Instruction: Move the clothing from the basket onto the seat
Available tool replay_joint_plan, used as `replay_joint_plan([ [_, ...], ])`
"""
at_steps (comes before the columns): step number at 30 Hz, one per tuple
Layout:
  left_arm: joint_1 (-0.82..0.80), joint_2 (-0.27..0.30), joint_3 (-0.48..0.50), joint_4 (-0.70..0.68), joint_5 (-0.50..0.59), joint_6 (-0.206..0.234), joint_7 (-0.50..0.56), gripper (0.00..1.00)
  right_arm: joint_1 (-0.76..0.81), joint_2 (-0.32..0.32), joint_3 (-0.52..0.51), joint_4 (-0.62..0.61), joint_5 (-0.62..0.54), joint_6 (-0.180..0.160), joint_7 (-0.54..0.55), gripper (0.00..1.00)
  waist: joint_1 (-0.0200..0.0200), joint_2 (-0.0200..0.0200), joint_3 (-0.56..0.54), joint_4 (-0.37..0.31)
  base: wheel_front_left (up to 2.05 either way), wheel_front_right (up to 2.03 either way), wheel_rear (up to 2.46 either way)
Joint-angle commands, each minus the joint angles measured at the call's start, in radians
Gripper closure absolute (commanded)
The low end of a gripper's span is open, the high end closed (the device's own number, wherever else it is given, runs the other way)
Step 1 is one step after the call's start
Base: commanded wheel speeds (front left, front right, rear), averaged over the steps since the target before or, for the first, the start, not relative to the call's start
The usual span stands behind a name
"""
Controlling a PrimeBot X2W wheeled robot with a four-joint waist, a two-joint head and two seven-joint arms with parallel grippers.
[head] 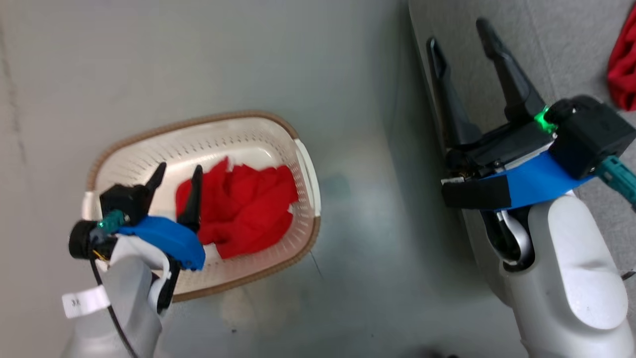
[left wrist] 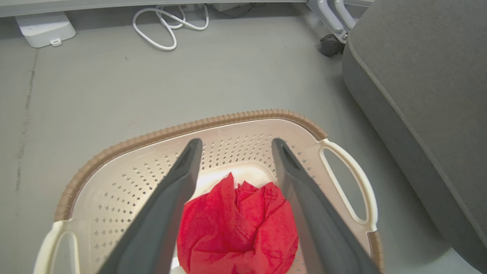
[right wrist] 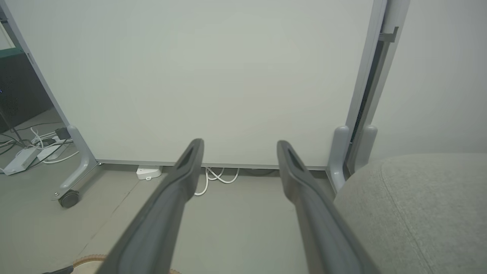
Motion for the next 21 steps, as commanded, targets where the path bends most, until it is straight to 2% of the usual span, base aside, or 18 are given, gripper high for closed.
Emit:
replay_joint_plan([
  [1, -0.047, 0.014, -0.010, 0.020, -0.006, 0.000, 0.008, 0.00, -0.032, 0.004, 0.004, -0.013, 0.006, 0.000, -0.011, 0.00, -0.0004, 0.0000, 0.177, -0.091, 0.00, 0.00, 0.00],
  [4, -0.136, 0.035, -0.049, 0.098, -0.014, 0.000, 0.034, 0.00, -0.067, 0.004, 0.018, -0.036, 0.027, 0.000, -0.034, 0.00, -0.0004, 0.0000, 0.273, -0.115, 0.00, 0.00, 0.00],
  [10, -0.243, 0.046, -0.068, 0.226, 0.009, 0.026, 0.087, 0.00, -0.085, 0.004, 0.066, -0.045, 0.048, 0.000, -0.062, 0.00, -0.0004, 0.0000, 0.358, -0.141, 0.00, 0.00, 0.00],
  [16, -0.300, 0.030, -0.041, 0.324, -0.024, 0.043, 0.101, 0.00, -0.079, 0.004, 0.099, -0.055, 0.082, 0.000, -0.076, 0.00, -0.0004, 0.0000, 0.378, -0.146, 0.00, 0.00, 0.00],
  [21, -0.326, 0.023, -0.033, 0.399, -0.035, 0.086, 0.096, 0.00, -0.057, 0.004, 0.104, -0.072, 0.072, 0.000, -0.067, 0.00, -0.0004, 0.0000, 0.379, -0.144, 0.00, 0.00, 0.00],
])
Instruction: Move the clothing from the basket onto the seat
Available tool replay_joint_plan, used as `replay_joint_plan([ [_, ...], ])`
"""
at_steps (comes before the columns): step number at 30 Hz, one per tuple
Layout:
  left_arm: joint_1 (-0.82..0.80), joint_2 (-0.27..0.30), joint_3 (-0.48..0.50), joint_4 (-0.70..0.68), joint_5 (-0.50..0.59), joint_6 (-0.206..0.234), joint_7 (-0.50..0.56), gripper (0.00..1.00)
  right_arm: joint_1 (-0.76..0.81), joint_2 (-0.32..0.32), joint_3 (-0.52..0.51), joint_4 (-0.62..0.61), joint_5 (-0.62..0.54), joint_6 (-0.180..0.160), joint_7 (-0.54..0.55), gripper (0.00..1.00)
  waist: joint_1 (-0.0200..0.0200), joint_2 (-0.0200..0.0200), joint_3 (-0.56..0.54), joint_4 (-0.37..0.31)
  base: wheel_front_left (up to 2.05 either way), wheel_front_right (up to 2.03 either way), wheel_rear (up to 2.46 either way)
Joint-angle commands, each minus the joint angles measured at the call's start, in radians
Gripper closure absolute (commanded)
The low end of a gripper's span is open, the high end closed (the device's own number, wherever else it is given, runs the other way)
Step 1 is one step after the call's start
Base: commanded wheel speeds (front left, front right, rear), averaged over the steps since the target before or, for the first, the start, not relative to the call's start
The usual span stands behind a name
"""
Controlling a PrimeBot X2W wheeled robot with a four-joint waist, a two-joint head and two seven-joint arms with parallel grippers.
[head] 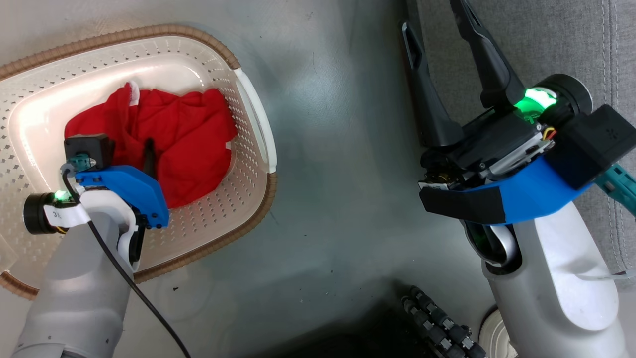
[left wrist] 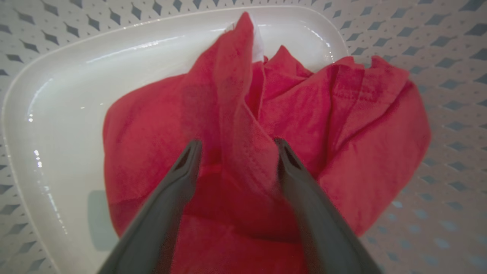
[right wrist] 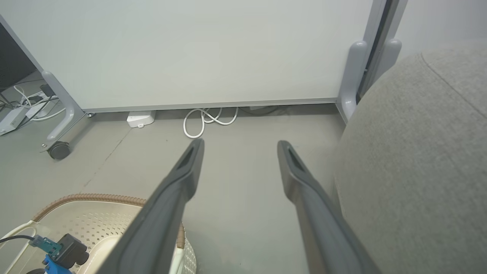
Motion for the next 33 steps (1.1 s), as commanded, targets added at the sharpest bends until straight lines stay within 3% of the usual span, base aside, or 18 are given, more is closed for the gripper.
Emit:
replay_joint_plan([
  [1, -0.021, -0.005, 0.006, 0.018, -0.011, 0.012, -0.003, 0.00, 0.012, 0.003, -0.002, -0.009, -0.007, 0.000, 0.002, 0.00, -0.0001, 0.0000, 0.000, 0.001, 0.00, 0.00, 0.00],
  [6, -0.042, -0.020, -0.001, 0.072, -0.017, 0.012, 0.006, 0.00, 0.041, 0.003, -0.023, -0.031, -0.014, 0.000, 0.013, 0.00, -0.0001, 0.0000, -0.001, 0.002, 0.00, 0.00, 0.00],
  [7, -0.047, -0.024, -0.004, 0.080, -0.015, 0.011, 0.001, 1.00, 0.046, 0.003, -0.027, -0.034, -0.015, 0.000, 0.015, 0.00, -0.0001, 0.0000, -0.001, 0.002, 0.00, 0.00, 0.00],
  [26, -0.098, -0.035, -0.034, 0.162, -0.031, -0.027, -0.012, 1.00, 0.031, 0.003, -0.014, -0.019, 0.006, 0.000, 0.003, 0.00, -0.0001, 0.0000, -0.018, -0.006, 0.00, 0.00, 0.00],
  [29, -0.082, -0.026, -0.029, 0.167, -0.037, -0.025, -0.030, 1.00, 0.005, 0.003, 0.013, 0.014, 0.022, 0.000, -0.017, 0.00, -0.0001, 0.0000, -0.050, -0.025, 0.00, 0.00, 0.00],
  [33, -0.030, -0.062, -0.045, 0.169, -0.040, -0.044, -0.068, 1.00, 0.001, 0.002, 0.024, 0.093, 0.023, 0.000, -0.039, 0.00, -0.0001, 0.0000, -0.172, -0.010, 0.00, 0.00, 0.00],
])
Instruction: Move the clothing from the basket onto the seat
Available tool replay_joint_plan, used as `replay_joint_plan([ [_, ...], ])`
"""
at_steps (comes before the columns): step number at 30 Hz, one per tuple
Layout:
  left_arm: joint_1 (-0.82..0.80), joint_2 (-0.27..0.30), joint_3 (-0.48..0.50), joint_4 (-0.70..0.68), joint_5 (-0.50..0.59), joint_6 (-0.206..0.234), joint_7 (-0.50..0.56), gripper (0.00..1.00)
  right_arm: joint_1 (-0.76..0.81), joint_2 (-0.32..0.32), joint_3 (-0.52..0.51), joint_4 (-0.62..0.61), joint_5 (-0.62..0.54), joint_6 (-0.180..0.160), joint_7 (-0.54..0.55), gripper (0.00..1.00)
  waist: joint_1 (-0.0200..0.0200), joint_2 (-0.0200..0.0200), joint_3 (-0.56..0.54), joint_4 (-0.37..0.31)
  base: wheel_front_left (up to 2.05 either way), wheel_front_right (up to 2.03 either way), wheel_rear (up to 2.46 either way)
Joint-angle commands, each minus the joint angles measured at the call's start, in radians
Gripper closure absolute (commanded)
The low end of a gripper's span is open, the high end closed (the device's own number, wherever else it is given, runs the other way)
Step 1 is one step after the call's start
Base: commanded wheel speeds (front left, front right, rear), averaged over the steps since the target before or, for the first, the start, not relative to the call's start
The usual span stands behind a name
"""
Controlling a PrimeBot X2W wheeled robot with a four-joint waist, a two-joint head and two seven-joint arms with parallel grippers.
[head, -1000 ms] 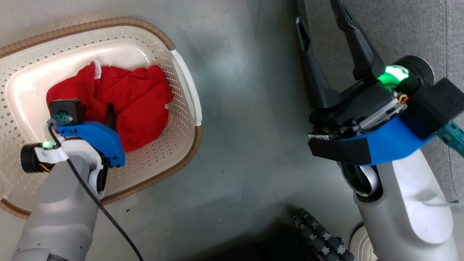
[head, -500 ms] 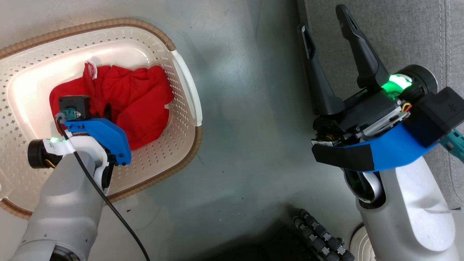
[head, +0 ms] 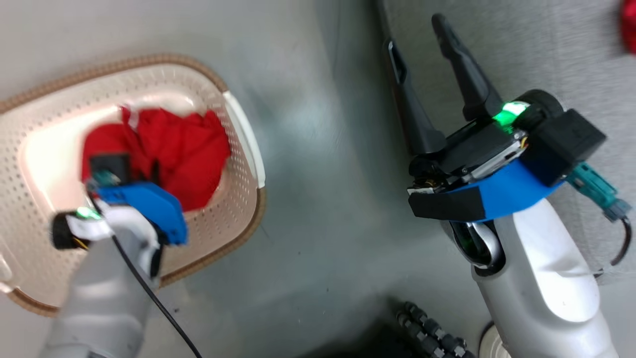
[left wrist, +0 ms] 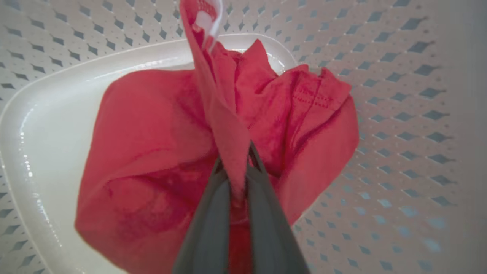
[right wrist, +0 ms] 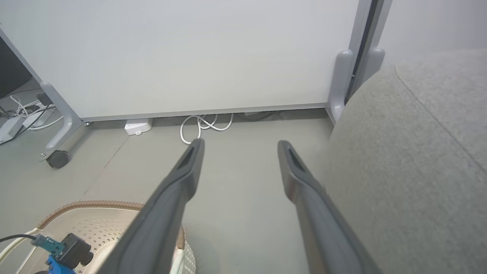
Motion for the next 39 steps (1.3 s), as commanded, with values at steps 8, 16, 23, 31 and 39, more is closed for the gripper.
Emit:
replay_joint_plan([
  [8, 0.140, -0.102, -0.083, -0.056, -0.004, -0.044, -0.058, 1.00, 0.073, -0.009, -0.038, 0.153, -0.044, 0.000, 0.013, 0.00, -0.0001, 0.0000, -0.444, 0.118, 0.00, 0.00, 0.00],
  [16, 0.239, -0.135, -0.268, -0.244, -0.105, -0.045, -0.045, 1.00, 0.193, -0.024, -0.060, 0.183, -0.030, 0.000, 0.085, 0.00, -0.0001, 0.0000, -0.717, 0.217, 0.00, 0.00, 0.00],
  [23, 0.209, -0.134, -0.370, -0.369, -0.190, -0.045, -0.035, 1.00, 0.280, -0.031, -0.079, 0.167, -0.024, 0.000, 0.130, 0.00, -0.0001, 0.0000, -0.845, 0.277, 0.00, 0.00, 0.00],
  [31, 0.112, -0.135, -0.450, -0.483, -0.256, -0.043, -0.020, 1.00, 0.372, -0.019, -0.109, 0.117, -0.027, 0.000, 0.189, 0.00, -0.0001, 0.0000, -0.922, 0.322, 0.00, 0.00, 0.00],
  [39, 0.061, -0.134, -0.473, -0.493, -0.281, -0.043, -0.021, 1.00, 0.389, -0.011, -0.090, 0.095, -0.024, 0.000, 0.213, 0.00, -0.0001, 0.0000, -0.933, 0.310, 0.00, 0.00, 0.00],
])
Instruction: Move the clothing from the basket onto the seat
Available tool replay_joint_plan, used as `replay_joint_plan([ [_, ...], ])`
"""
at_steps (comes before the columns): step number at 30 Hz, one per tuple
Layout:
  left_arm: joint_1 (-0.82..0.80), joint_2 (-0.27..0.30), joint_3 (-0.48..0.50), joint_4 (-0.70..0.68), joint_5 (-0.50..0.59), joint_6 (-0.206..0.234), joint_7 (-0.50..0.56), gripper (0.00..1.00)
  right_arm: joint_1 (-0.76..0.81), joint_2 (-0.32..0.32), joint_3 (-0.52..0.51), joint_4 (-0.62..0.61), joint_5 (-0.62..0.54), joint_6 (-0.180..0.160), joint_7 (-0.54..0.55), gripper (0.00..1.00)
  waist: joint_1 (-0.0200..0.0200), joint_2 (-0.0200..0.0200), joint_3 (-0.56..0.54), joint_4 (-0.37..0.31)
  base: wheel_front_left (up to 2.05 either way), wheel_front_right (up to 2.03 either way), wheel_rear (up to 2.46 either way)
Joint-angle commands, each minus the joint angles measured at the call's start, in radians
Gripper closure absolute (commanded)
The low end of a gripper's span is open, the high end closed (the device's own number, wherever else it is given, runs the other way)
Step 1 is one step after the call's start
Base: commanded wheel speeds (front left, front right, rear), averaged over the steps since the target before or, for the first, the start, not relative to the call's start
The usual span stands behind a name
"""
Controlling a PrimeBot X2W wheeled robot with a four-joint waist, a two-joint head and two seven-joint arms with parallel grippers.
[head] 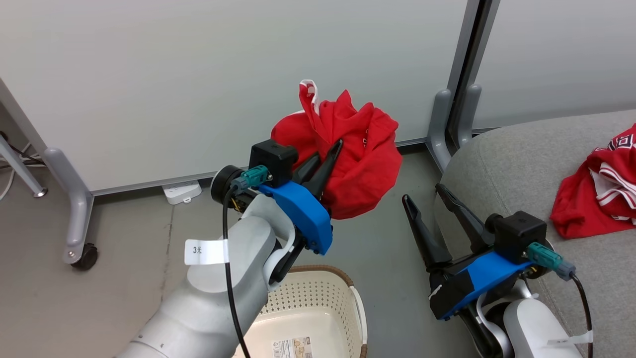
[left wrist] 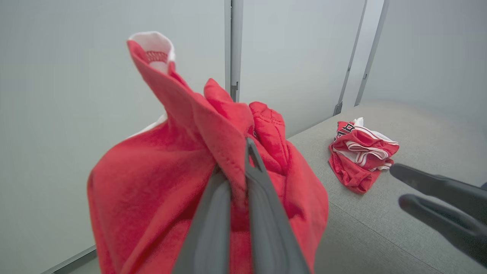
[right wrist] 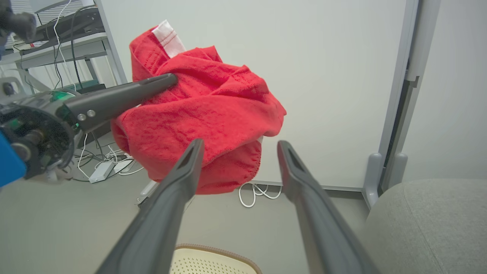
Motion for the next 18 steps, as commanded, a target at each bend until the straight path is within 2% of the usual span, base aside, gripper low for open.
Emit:
replay_joint_plan([
  [1, -0.007, 0.003, -0.003, 0.005, -0.007, 0.000, -0.007, 1.00, 0.014, 0.003, 0.003, -0.006, 0.004, 0.000, 0.005, 0.00, 0.0003, -0.0001, 0.002, -0.004, 0.00, 0.00, 0.00],
  [8, -0.003, 0.007, -0.020, 0.020, -0.022, 0.000, -0.009, 1.00, -0.013, 0.005, 0.032, -0.009, 0.006, 0.000, 0.014, 0.00, 0.0003, -0.0001, 0.010, -0.013, 0.00, 0.00, 0.00],
  [18, -0.011, 0.006, -0.041, 0.041, -0.039, 0.000, -0.017, 1.00, -0.200, -0.056, 0.230, 0.092, 0.004, 0.000, 0.073, 0.00, 0.0003, -0.0001, 0.032, -0.021, 0.00, 0.00, 0.00],
])
